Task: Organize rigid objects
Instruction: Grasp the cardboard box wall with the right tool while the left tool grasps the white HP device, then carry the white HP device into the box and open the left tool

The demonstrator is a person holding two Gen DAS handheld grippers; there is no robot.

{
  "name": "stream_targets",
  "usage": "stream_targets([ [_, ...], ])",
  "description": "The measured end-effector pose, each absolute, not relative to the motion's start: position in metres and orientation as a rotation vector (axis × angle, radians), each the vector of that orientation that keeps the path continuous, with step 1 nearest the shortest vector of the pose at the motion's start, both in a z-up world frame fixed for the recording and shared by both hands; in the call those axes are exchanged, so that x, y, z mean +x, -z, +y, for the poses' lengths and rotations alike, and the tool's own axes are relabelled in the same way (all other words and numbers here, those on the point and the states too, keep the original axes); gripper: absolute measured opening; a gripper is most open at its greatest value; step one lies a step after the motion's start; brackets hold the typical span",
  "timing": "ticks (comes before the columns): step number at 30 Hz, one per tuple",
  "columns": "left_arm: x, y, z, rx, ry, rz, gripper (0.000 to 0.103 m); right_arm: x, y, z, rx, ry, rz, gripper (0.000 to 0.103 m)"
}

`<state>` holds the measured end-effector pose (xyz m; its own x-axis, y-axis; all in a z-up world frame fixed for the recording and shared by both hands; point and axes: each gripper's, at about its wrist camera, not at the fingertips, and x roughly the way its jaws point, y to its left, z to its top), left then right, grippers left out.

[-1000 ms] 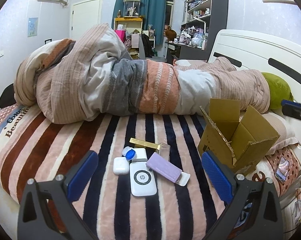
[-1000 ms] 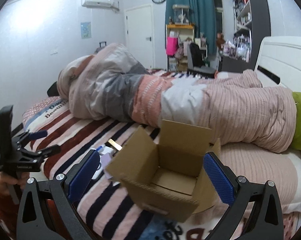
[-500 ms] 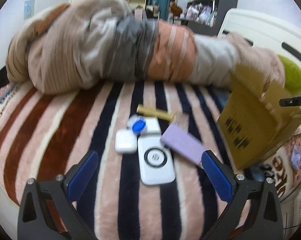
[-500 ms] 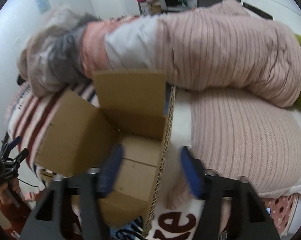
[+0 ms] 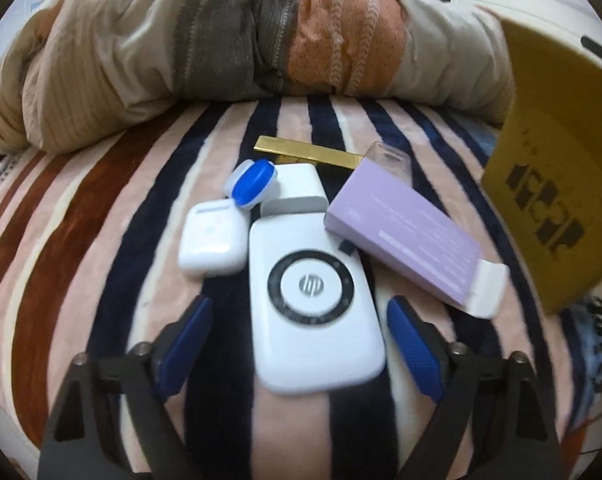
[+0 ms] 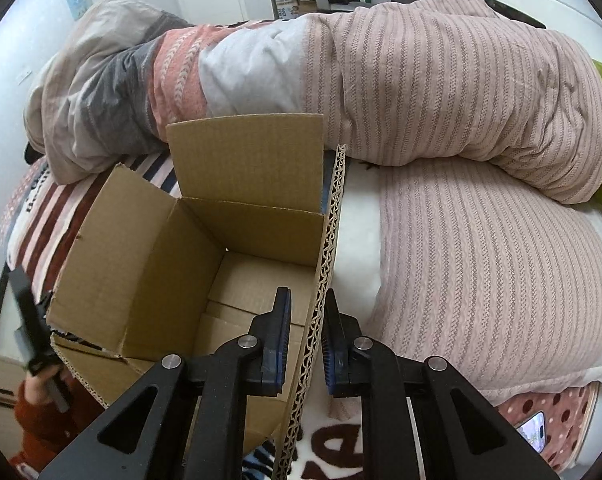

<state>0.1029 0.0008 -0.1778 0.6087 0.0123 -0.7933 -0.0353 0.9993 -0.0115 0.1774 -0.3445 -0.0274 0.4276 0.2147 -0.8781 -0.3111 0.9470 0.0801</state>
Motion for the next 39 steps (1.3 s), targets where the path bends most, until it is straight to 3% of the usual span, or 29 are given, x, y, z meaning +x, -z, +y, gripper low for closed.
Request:
stream_targets([
  [5,0.116,0.184,-0.002,-0.017,-0.046,0.882,0.069,0.178,0.027,-0.345,-0.093,-0.328,1.080,0.010],
  [10,0.114,0.180,-0.001,-0.006,-0.011,0.879,0.057,0.178,0.028,-0.346,-0.086,-0.329,1.080,0.010],
  [21,0.059,0.134,0.024,0.006,0.078,0.820,0.056,0.178,0.030,-0.347,-0.081,-0.332,1.079,0.010],
  [27,0.060,0.067,0.029,0.040,0.100,0.712,0.056,0.178,0.030,-0.346,-0.088,-0.330,1.077,0.010],
  [34,0.100,-0.034,-0.040,-0.010,0.467,0.646,0.056,0.179,0.032,-0.347,-0.077,-0.331,1.079,0.010],
  [39,0.160,-0.032,-0.131,0.105,0.579,0.776,0.056,0.180,0.033,-0.346,-0.070,-0.330,1.079,0.010],
])
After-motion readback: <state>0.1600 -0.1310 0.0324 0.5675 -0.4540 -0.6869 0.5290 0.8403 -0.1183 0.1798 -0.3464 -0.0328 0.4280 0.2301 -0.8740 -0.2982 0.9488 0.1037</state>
